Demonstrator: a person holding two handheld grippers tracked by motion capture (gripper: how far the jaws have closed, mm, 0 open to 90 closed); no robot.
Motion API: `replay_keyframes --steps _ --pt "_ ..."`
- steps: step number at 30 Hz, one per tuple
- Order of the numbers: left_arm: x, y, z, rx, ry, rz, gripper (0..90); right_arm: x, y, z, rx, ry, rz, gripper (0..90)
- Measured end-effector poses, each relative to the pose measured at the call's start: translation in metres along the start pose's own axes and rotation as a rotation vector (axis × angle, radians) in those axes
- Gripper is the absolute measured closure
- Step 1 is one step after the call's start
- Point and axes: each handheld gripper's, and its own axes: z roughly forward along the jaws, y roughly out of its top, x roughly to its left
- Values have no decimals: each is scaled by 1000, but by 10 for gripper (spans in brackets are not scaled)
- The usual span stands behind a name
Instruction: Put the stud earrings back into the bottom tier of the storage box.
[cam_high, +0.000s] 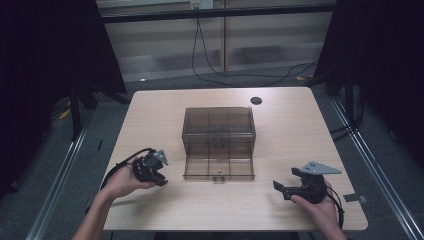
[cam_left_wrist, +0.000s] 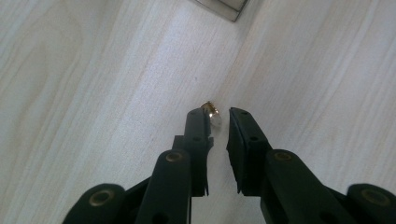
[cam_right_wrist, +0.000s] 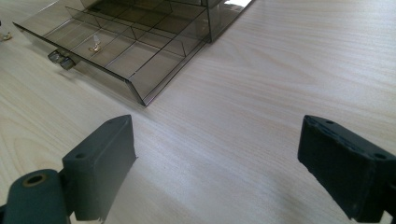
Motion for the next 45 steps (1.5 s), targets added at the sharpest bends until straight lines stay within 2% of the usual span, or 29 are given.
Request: replay_keyframes --steps 11,17,25,30,31,33,36,45 --pt "-1 3 9 21 -12 9 809 0 0 0 0 1 0 105" --pt "-1 4 11 42 -14 1 820 0 0 0 1 4 0 105" --pt "1 5 11 41 1 -16 857 0 0 0 7 3 3 105" --pt "2 5 11 34 -11 -18 857 0 0 1 10 2 0 105" --pt "1 5 10 24 -2 -22 857 0 0 1 11 2 1 105" --pt "2 5 9 27 -5 -12 857 0 0 0 11 1 3 105" --pt "1 5 6 14 -5 -26 857 0 0 0 11 2 3 106" --pt "-4 12 -9 -34 -7 1 858 0 0 0 8 3 3 106"
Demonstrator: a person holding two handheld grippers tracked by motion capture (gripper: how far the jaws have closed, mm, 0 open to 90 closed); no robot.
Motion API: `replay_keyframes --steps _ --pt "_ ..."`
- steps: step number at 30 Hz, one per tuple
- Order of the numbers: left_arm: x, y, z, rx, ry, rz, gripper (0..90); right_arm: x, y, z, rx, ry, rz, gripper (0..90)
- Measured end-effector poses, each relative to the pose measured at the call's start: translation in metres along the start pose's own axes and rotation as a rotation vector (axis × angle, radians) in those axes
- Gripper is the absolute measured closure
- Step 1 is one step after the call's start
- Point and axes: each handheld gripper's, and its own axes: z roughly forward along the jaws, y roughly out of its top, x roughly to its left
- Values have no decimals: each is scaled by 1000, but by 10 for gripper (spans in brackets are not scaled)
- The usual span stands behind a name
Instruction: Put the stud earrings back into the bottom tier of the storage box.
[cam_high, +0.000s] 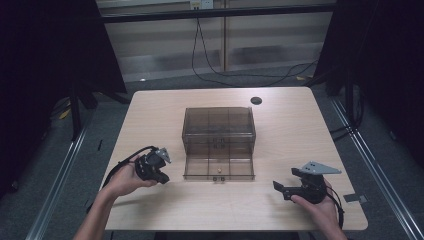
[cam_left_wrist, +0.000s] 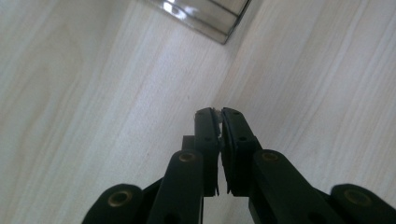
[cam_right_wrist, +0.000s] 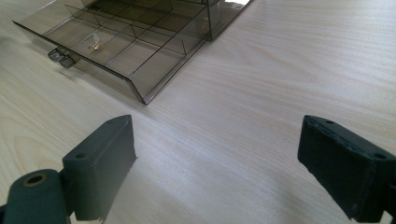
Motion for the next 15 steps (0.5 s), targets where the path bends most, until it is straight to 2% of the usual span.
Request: replay_keyframes --steps 6,9,15 --pt "0 2 -3 -25 -3 -4 858 0 0 0 -4 -2 1 106" --pt "1 2 -6 -40 -6 -34 858 0 0 0 -4 0 0 106" --pt "1 2 -12 -69 -14 -44 857 0 0 0 -3 -1 0 106"
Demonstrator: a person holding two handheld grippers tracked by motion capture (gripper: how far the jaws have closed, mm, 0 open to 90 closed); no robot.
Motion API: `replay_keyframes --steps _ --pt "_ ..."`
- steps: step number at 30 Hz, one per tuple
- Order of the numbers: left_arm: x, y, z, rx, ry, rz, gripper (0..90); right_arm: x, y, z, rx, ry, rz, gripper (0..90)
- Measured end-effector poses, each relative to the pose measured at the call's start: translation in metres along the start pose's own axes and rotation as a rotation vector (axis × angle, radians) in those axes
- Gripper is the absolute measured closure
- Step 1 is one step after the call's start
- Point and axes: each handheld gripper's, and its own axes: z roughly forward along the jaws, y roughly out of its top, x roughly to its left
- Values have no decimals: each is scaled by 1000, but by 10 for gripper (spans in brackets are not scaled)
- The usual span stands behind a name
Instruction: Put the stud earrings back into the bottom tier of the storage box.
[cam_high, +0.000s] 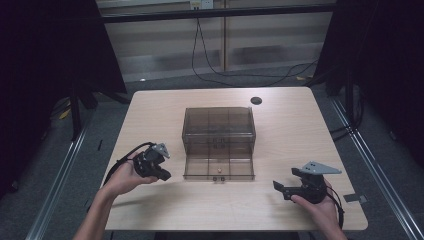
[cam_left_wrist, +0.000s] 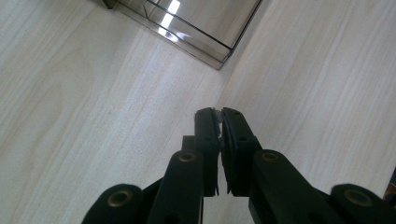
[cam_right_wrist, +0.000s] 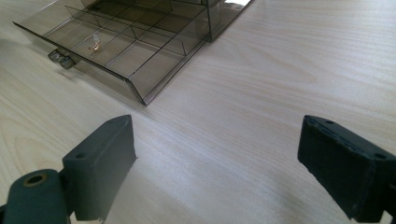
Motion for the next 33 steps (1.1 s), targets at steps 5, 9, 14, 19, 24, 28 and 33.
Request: replay_keyframes --steps 5,9,14,19,24,28,33 --pt "-1 2 -4 -19 4 27 856 0 0 1 1 -1 3 106" --pt "-3 10 -7 -32 9 39 857 0 0 0 0 -2 -1 106" --pt "-8 24 -11 -43 6 65 856 0 0 0 1 1 -2 106" --pt "-12 34 -14 -31 11 89 856 0 0 0 1 3 -1 106" --pt "-12 44 -20 -68 11 85 857 0 0 0 1 3 -2 105" --pt "-14 55 -21 -77 17 89 857 0 0 1 0 4 2 105" --pt "-15 67 -18 -53 7 116 856 0 0 0 -1 3 1 105"
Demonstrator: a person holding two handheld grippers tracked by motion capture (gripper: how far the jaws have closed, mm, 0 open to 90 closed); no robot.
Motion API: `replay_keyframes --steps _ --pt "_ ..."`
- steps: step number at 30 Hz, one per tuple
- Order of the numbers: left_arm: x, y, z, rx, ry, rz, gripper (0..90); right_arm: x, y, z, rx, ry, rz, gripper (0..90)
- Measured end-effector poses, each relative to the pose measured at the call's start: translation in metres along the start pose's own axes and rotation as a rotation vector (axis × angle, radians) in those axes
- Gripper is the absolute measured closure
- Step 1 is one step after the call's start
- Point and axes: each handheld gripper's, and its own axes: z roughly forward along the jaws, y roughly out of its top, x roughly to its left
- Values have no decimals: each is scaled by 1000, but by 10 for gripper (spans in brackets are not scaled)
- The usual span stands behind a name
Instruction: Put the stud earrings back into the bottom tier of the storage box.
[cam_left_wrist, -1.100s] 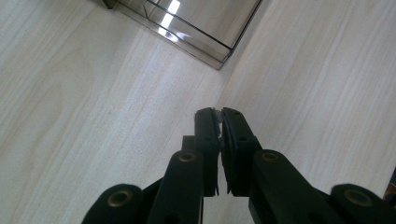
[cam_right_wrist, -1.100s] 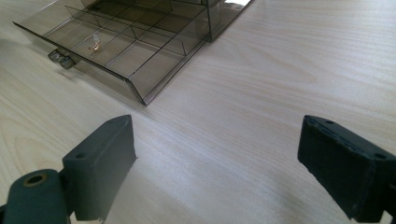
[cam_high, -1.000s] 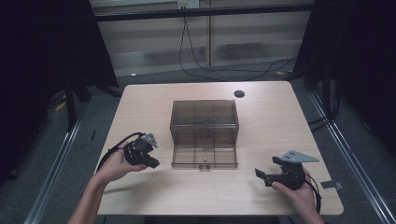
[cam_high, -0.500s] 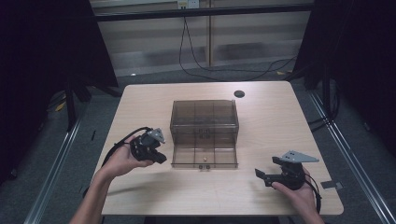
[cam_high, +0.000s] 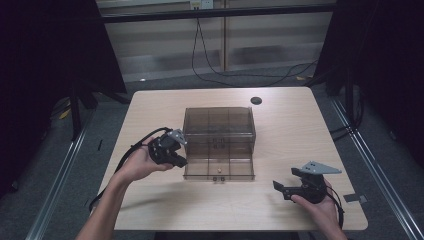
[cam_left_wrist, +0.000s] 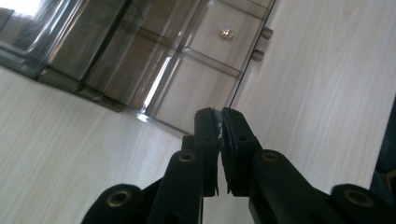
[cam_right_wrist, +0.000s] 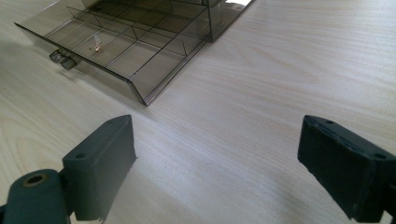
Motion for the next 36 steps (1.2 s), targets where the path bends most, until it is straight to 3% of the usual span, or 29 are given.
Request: replay_keyframes --steps 5,16,23,29,31,32,33,36 --pt "1 12 10 36 -19 15 856 0 0 0 0 2 0 105" --pt "-1 38 23 51 -64 47 856 -1 0 0 1 7 3 106" --pt "-4 52 44 88 -94 81 855 -4 -2 1 2 4 9 105" --pt "-7 68 52 128 -96 117 855 -6 -2 2 4 12 22 105" --pt "-9 73 56 126 -66 124 855 -5 -1 2 2 15 14 105" --pt "-9 75 59 139 -90 128 855 -4 -1 2 2 15 13 105" --pt "-11 78 63 153 -69 138 855 -4 -1 2 1 19 12 106" --pt "-11 82 72 178 -73 147 853 -3 0 2 1 20 5 106"
